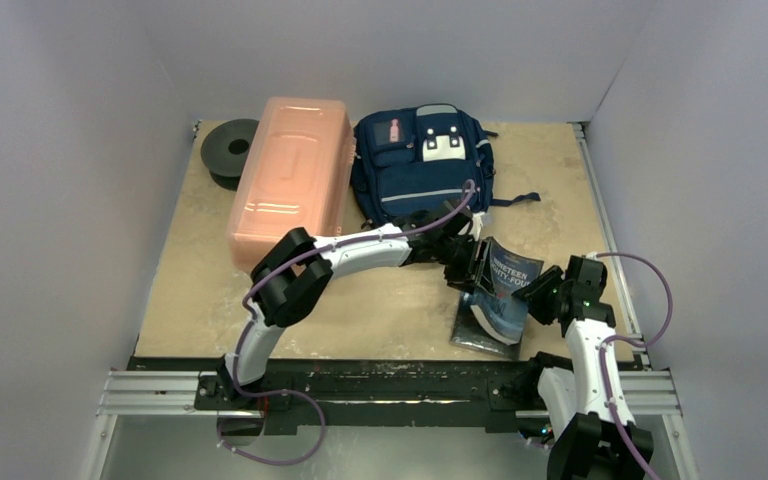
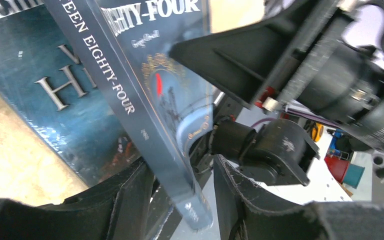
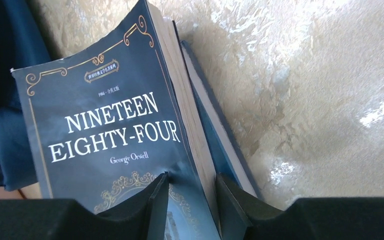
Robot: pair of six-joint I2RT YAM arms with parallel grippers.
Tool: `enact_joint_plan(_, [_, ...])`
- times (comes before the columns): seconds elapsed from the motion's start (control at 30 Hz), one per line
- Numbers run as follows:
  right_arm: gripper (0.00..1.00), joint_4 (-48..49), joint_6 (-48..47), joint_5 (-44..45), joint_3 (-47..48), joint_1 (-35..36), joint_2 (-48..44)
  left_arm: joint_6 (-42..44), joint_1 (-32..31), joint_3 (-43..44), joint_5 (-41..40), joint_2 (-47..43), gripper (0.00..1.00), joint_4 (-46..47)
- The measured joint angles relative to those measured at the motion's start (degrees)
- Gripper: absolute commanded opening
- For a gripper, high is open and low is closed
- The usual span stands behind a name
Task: Pack the student bag
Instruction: Pick up the book from the center of the board.
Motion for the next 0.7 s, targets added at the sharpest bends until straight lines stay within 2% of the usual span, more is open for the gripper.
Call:
enact_joint_plan(0.07, [0.42,0.04,0.20,-0.74,-0.24,0.00,-0.22,-0.02,0.00,0.00,-1.18,1.07,0.41,-1.40])
enact_joint_plan(0.1, [0.44,0.07,0.33,-1.03,-0.35,0.00,-0.22,0.07,0.00,0.00,-1.73,1.51,0.34,-2.03])
enact_joint_plan(0.17, [0.59,0.15,0.50,-1.73,-0.46,0.00,-0.22,0.42,0.00,-0.02,-2.78,1.86,0.16,-3.06])
enact_joint_plan(0.2, [0.71,0.31,0.52,-2.32,-0.50,0.00,-0.22,1.27,0.00,-0.02,-3.39,1.88,0.08,-3.63])
enact_joint_plan(0.23, [0.81,0.46,0.35,-2.86,-0.46,0.04,-0.24,2.60,0.00,0.17,-4.13,1.81,0.03,-4.42])
enact_joint_plan(0.3, [0.98,-0.13,-0.24,-4.48,0.13,0.17,-1.27,7.02,-0.04,1.60,-5.81,1.73,0.00,-6.69])
enact_joint_plan(0.43, [0.99,-3.43,-3.72,-5.33,8.07,0.87,-6.12,22.14,0.02,6.25,-7.45,-2.03,0.00,-15.32])
enact_joint_plan(0.53, [0.99,-2.45,-6.34,-6.47,15.89,0.90,-6.29,34.91,1.64,11.26,-5.46,-7.08,0.00,-24.35])
enact_joint_plan(0.6, [0.99,1.49,-8.55,-11.26,20.24,0.90,-5.62,44.06,4.74,16.41,-1.53,-10.36,0.00,-31.65])
enact_joint_plan(0.7, [0.99,13.81,-10.47,-22.43,22.23,1.38,-5.99,54.14,13.53,17.44,6.93,-18.29,0.00,-35.93])
